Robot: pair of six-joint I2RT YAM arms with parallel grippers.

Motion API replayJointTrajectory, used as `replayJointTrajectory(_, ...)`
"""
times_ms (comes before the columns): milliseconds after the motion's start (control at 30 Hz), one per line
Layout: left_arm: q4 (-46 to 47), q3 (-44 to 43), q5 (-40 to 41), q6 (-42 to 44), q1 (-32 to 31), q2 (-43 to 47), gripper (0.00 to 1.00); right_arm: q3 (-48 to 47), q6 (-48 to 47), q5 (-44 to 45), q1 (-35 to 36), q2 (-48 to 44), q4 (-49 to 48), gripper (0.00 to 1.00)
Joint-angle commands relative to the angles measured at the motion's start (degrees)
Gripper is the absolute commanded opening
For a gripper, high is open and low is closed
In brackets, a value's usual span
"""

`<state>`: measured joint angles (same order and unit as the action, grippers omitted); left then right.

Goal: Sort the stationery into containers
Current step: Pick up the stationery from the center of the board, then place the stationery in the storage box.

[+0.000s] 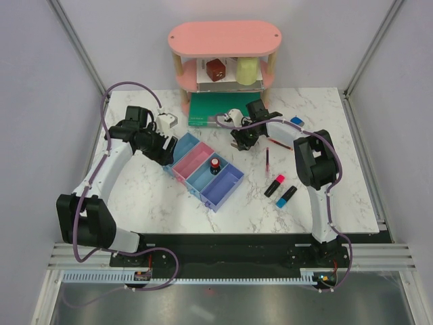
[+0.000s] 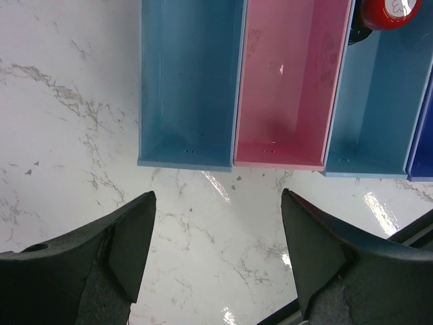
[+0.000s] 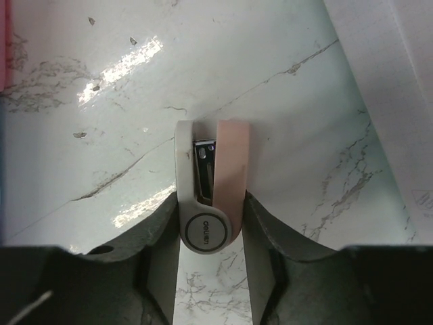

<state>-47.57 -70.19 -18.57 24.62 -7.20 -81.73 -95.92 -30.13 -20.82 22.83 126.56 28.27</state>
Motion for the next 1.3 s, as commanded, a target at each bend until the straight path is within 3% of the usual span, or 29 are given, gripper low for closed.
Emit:
replayJointTrajectory(0,2.92,0.32,2.20,-2.47,0.08,-1.32,0.81,0.55,0.42,-1.07,0.11,0.00,-1.38,0.38)
replayJointTrajectory(500,9.59,-1.44,13.99,-6.25,1.31,-10.37,0.81,5.13,2.53,-0.88,0.20,-19.06,2.75,0.38)
replayJointTrajectory(800,12.68,-5.56,15.23,-5.64,3.95,-18.80,0.81,10.92,0.95,-2.82,3.71,-30.04,9.78,0.39)
replayJointTrajectory(1267,12.68,-6.10,13.38,-6.16,4.83,-18.81,0.81,17.61,0.60,-6.42,10.12,-32.26,11.54,0.38)
